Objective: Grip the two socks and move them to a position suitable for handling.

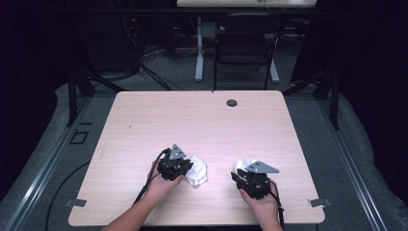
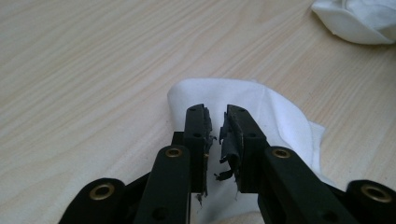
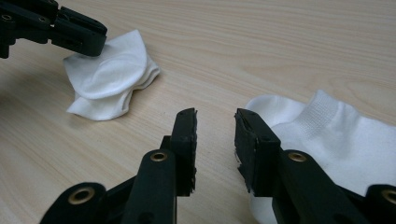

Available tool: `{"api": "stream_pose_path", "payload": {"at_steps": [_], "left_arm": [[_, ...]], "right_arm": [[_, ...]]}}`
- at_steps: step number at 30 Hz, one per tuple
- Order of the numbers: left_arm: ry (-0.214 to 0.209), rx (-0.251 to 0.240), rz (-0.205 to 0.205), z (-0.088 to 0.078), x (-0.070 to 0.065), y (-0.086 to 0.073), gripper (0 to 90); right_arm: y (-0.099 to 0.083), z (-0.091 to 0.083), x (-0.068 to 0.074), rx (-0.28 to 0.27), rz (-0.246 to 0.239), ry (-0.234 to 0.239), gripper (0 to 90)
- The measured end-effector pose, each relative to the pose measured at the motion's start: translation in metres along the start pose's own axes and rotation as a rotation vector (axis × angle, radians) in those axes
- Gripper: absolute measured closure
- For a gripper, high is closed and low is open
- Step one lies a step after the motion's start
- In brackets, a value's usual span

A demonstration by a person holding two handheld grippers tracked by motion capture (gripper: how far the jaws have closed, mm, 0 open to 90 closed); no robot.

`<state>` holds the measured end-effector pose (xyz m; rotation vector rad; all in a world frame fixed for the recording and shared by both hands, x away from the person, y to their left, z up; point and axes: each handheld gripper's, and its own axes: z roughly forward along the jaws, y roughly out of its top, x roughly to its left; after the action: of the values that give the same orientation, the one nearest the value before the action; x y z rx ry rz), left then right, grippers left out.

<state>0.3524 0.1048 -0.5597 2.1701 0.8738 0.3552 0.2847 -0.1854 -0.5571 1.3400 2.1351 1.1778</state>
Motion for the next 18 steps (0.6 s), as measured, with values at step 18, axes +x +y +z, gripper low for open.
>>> {"api": "stream_pose_path", "payload": {"at_steps": [18], "left_arm": [[-0.04,0.055,-0.023,0.002,-0.011,-0.016,83.5]], "right_arm": [[0.0,0.001,0.0,0.001,-0.001,-0.003,70.8]]}}
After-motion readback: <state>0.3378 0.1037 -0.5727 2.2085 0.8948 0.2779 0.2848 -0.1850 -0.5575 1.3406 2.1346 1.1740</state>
